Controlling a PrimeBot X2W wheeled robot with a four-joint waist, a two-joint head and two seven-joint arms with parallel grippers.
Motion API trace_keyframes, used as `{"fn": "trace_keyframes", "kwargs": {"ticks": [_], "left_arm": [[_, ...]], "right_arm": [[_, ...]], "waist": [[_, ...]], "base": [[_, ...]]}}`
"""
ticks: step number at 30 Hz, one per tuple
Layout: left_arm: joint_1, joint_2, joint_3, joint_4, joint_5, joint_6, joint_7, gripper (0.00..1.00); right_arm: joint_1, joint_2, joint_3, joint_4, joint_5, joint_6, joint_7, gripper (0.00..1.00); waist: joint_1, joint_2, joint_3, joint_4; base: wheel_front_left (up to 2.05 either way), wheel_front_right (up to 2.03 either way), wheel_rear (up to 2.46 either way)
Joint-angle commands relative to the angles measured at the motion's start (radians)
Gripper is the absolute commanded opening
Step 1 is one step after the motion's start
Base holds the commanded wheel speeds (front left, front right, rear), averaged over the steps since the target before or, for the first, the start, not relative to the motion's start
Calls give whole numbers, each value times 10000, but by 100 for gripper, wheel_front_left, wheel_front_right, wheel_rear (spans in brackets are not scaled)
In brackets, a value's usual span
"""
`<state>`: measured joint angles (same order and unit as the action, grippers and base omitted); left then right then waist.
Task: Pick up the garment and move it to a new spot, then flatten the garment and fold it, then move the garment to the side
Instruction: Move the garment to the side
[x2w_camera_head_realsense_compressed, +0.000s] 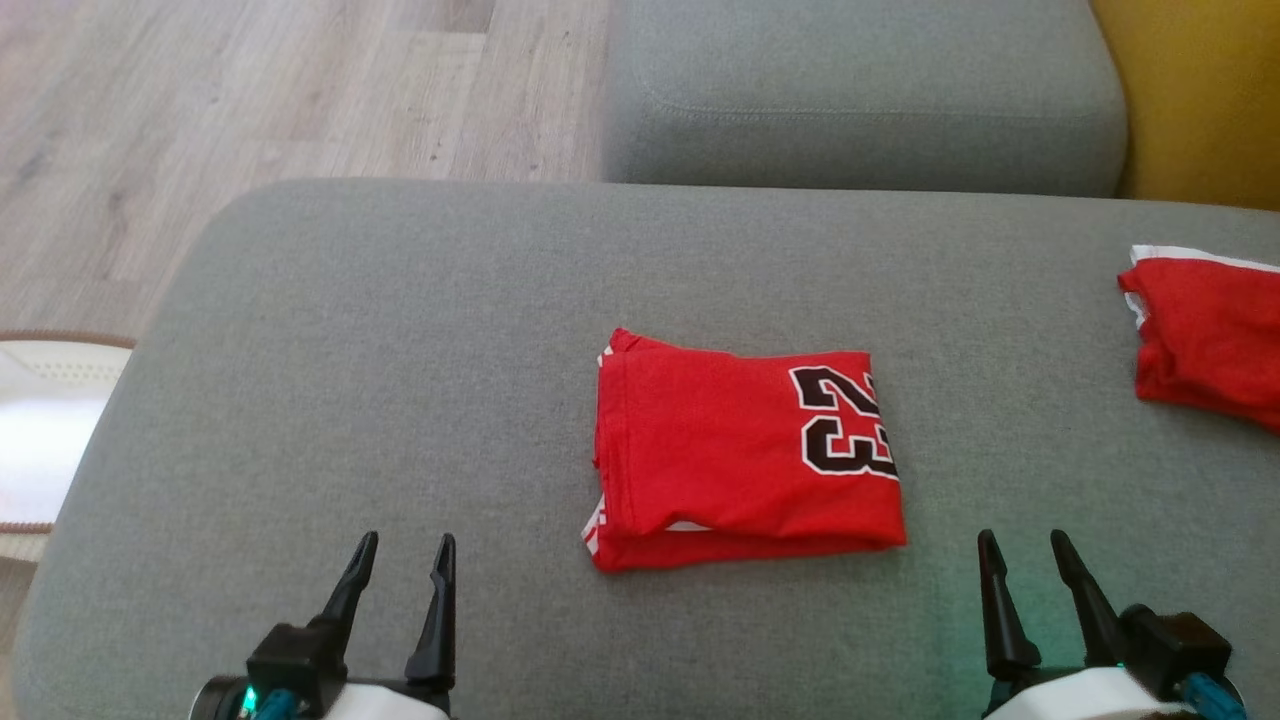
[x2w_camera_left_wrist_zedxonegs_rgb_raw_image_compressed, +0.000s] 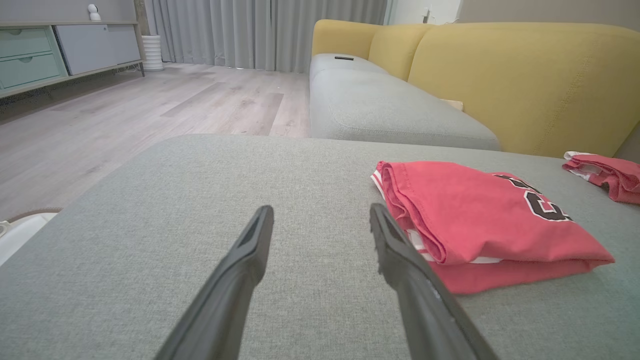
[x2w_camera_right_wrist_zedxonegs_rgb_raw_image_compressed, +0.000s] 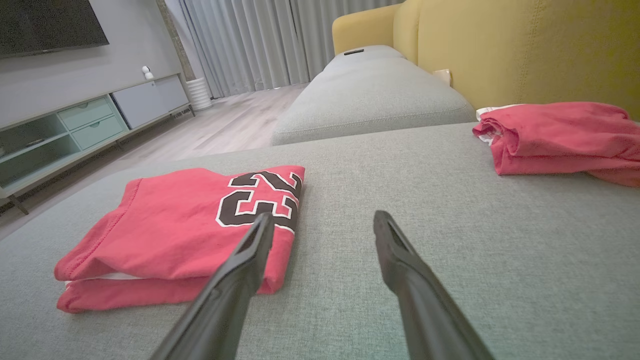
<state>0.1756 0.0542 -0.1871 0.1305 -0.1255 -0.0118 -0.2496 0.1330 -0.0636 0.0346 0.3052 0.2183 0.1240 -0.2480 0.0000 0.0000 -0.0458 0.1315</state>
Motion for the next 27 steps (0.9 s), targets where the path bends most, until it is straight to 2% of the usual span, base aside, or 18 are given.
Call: {"fn": "trace_keyframes", "kwargs": {"ticks": [1,8,14,21,22,27], "left_arm": [[-478,-39,305,-303,68,10,-122,100],[-523,-39,133,-299,0,32,-122,100],[-758,-40,-65,-353,-27,34,-122,100],[-1262,-40,-390,-369,-143,30,-122,100],[-1262,-40,-390,-369,-143,30,-122,100],[-1551,-40,-653,-357,-271,90,-122,100]], "right_arm": [[-254,-45,224,-338,-101,67,-137,100],[-643,-144,464,-97,-48,67,-137,100],[-1866,-371,686,657,555,67,307,100],[-3691,-792,935,1694,1832,67,2248,100],[-3691,-792,935,1694,1832,67,2248,100],[-4537,-1271,1297,2326,2660,67,3710,100]], "waist": [[0,0,58,27],[0,0,334,93],[0,0,781,226],[0,0,1463,486],[0,0,1463,486],[0,0,1822,688]], "base": [[0,0,0],[0,0,0],[0,0,0],[0,0,0],[0,0,0],[0,0,0]]}}
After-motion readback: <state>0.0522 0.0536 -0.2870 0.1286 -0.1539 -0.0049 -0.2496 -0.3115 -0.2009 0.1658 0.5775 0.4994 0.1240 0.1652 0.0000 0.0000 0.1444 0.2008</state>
